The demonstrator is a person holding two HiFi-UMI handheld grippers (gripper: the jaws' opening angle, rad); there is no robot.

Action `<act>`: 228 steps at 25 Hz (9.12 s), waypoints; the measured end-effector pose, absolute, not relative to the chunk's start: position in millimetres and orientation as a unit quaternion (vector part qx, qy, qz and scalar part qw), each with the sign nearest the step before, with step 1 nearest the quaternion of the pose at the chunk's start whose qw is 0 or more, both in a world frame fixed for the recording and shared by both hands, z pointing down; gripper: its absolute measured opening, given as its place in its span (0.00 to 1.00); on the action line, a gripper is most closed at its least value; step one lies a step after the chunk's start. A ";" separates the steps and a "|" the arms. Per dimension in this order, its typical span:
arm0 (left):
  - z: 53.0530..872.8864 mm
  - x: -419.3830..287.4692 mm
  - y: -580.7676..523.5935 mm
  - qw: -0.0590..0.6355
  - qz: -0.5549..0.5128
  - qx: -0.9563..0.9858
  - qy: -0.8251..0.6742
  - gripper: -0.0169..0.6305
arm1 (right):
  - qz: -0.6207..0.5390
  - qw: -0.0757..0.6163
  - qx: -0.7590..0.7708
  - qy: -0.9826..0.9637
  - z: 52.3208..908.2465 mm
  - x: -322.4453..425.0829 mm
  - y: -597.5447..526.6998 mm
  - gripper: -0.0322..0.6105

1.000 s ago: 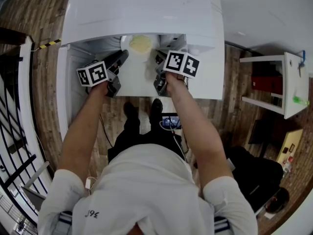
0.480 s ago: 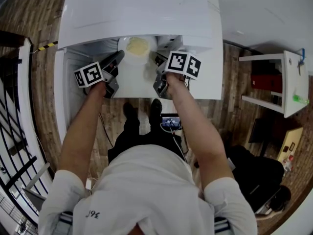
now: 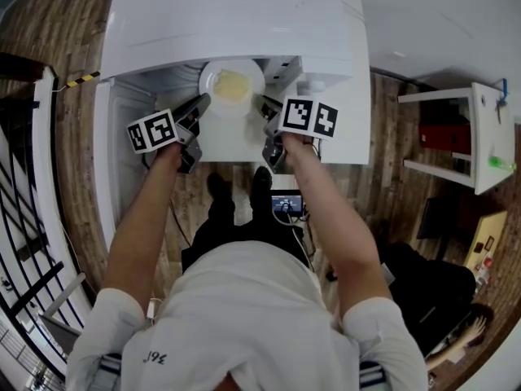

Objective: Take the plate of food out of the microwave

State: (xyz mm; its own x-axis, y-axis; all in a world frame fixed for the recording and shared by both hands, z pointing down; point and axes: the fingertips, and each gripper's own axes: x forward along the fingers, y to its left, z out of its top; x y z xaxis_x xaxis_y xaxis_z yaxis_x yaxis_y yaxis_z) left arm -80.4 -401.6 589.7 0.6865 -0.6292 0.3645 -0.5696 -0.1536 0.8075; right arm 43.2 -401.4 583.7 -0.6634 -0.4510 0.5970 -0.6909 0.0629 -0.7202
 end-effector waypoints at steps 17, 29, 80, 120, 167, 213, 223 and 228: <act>574.5 -59.0 -364.5 0.511 0.027 0.763 -0.394 0.11 | 0.558 0.103 0.400 -0.720 571.9 65.1 -362.6 0.10; 559.8 -31.0 -337.6 0.492 0.112 0.782 -0.366 0.11 | 0.539 0.116 0.410 -0.727 556.8 91.4 -335.5 0.10; 385.3 -34.7 -374.5 0.421 0.081 0.841 -0.329 0.11 | 0.487 0.096 0.370 -0.785 388.0 85.5 -392.2 0.10; 373.2 -70.2 -486.5 0.405 0.151 0.801 -0.413 0.11 | 0.473 0.166 0.428 -0.752 389.4 50.3 -503.1 0.10; 344.6 -76.5 -510.9 0.279 0.148 0.849 -0.423 0.15 | 0.349 0.189 0.491 -0.775 366.4 58.7 -525.5 0.14; 254.3 -39.5 -345.1 0.199 -0.004 0.897 -0.395 0.15 | 0.262 0.019 0.415 -0.871 246.6 86.7 -393.5 0.05; 282.1 -42.4 -302.7 0.207 -0.008 0.888 -0.410 0.15 | 0.230 0.022 0.425 -0.875 267.5 94.7 -359.6 0.05; 291.8 -43.9 -286.6 0.209 -0.010 0.886 -0.415 0.15 | 0.216 0.035 0.428 -0.877 281.7 93.9 -342.0 0.05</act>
